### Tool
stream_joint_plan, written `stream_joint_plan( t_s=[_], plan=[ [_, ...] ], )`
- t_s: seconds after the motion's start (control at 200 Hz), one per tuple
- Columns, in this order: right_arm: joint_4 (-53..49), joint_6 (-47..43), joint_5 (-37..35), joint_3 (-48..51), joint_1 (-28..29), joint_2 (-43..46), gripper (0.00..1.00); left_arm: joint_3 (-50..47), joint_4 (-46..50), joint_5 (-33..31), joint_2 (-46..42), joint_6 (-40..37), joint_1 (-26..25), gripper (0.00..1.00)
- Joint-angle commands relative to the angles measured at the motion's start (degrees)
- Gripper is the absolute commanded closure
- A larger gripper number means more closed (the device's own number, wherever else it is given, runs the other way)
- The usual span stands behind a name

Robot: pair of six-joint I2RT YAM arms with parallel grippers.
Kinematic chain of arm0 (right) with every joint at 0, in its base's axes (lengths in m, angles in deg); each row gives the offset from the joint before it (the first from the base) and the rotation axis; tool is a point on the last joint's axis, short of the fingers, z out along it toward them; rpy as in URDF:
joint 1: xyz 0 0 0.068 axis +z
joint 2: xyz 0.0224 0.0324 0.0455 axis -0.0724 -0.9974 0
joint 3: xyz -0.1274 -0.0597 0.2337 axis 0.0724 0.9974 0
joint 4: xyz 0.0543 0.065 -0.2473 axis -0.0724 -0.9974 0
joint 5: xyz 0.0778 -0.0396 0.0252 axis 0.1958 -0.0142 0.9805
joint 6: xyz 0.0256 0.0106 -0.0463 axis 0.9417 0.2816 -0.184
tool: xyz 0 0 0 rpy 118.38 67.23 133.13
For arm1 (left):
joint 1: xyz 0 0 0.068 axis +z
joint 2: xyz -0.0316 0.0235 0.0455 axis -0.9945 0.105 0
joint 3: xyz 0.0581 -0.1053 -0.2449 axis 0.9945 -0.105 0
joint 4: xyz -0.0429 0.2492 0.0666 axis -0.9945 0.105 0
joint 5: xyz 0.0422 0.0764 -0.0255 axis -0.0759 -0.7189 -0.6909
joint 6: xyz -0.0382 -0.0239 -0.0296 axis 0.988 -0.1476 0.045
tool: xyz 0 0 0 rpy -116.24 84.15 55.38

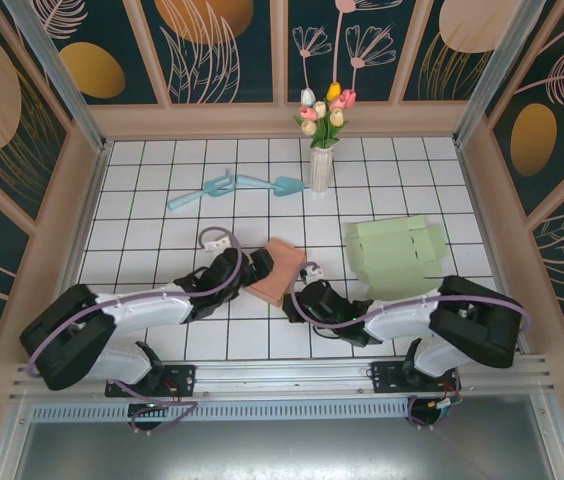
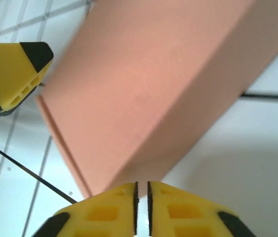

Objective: Fold the paper box

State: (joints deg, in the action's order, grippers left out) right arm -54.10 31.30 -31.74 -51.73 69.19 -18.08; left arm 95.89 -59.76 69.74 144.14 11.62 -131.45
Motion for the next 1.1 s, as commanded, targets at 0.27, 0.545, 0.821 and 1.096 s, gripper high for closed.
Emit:
stream_joint_plan(
  t_s=[0.27,0.545,0.821,1.096],
  plan=[
    [-24.74,-22.99,-7.97,-12.68,-7.97,9.29,0.41,-8.73,3.50,-2.77,-12.29,7.27,-6.40,0.06],
    [-20.49,-33.06,9.93,-21.20,-20.93,-1.71,0.35,-9.90,-5.03,-1.04,-6.59,10.89,-9.93,0.06],
    [-15.50,-36.84,24.71,-23.55,-27.38,-11.50,0.34,-7.74,-10.80,0.97,1.58,11.93,-10.00,0.08],
    [-12.30,-35.13,31.27,-22.97,-28.75,-16.16,0.38,-3.17,-10.08,-1.50,5.62,11.42,-9.66,0.08]
  ],
)
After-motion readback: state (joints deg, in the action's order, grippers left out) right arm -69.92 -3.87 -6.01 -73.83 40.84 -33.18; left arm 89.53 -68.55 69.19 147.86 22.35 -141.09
